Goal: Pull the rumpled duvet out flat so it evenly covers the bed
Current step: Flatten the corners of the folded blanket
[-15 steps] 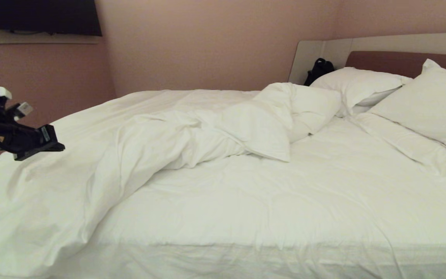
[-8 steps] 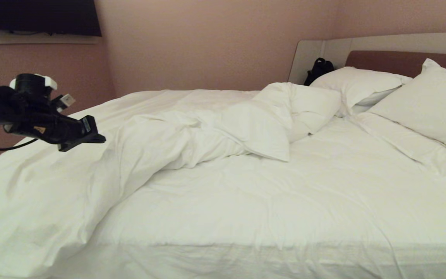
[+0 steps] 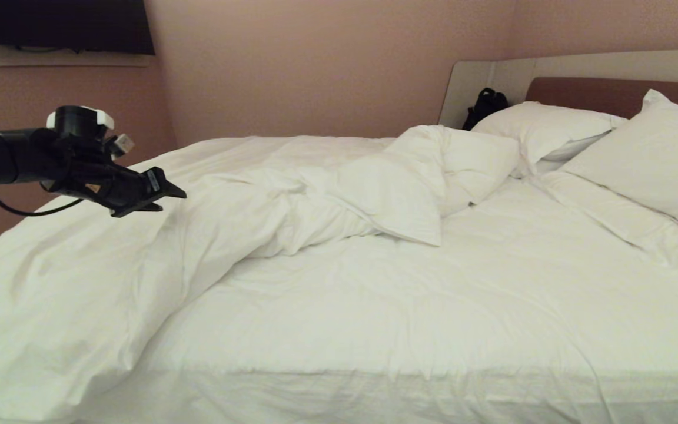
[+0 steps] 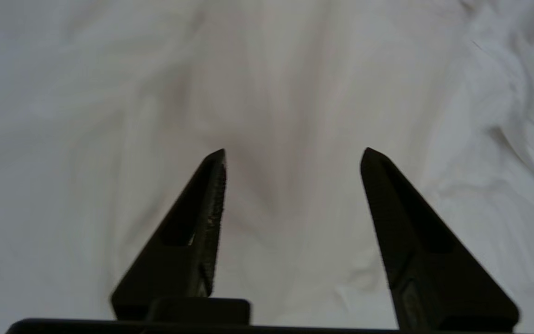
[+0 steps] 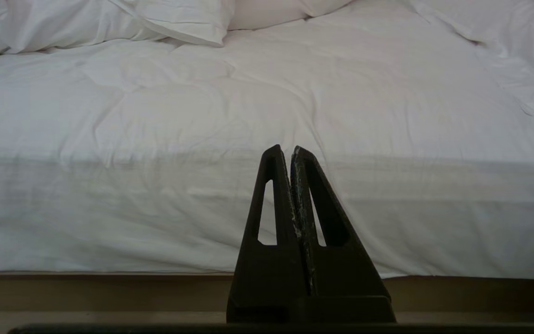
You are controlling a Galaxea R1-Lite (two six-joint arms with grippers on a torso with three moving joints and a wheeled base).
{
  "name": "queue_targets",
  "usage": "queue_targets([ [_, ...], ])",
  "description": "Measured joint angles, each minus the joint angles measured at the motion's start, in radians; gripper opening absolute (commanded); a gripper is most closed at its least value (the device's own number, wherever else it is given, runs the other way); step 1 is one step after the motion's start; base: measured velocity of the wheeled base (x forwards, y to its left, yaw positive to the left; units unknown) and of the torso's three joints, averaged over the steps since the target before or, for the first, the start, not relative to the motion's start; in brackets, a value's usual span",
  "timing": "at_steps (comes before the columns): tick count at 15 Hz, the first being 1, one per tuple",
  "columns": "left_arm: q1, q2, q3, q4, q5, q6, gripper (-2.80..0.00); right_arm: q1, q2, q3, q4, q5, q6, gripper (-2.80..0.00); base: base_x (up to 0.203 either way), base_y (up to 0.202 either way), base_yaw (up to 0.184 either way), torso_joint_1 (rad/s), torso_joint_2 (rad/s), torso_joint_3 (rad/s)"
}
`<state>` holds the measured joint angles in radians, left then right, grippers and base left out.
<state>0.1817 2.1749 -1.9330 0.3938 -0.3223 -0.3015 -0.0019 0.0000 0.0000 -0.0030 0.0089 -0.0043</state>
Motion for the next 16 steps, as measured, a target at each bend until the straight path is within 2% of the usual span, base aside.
queue_targets([
  [2,-0.003,0.022,-0.008,-0.02,0.03,0.005,0.0,0.0,0.0,0.0,0.001,-0.001,0.0,-2.8,0.0,0.0,0.0,0.0,0.0,0.0],
  [4,-0.003,0.046,-0.011,-0.062,0.106,0.022,0.0,0.001,0.0,0.0,0.001,-0.001,0.0,-2.8,0.0,0.0,0.0,0.0,0.0,0.0],
  [5,-0.001,0.054,-0.011,-0.065,0.122,0.026,0.0,0.0,0.0,0.0,0.0,0.0,0.0,-2.8,0.0,0.0,0.0,0.0,0.0,0.0],
  [16,-0.01,0.183,-0.01,-0.164,0.125,0.025,0.0,0.001,0.0,0.0,0.0,0.0,0.0,-2.8,0.0,0.0,0.0,0.0,0.0,0.0],
])
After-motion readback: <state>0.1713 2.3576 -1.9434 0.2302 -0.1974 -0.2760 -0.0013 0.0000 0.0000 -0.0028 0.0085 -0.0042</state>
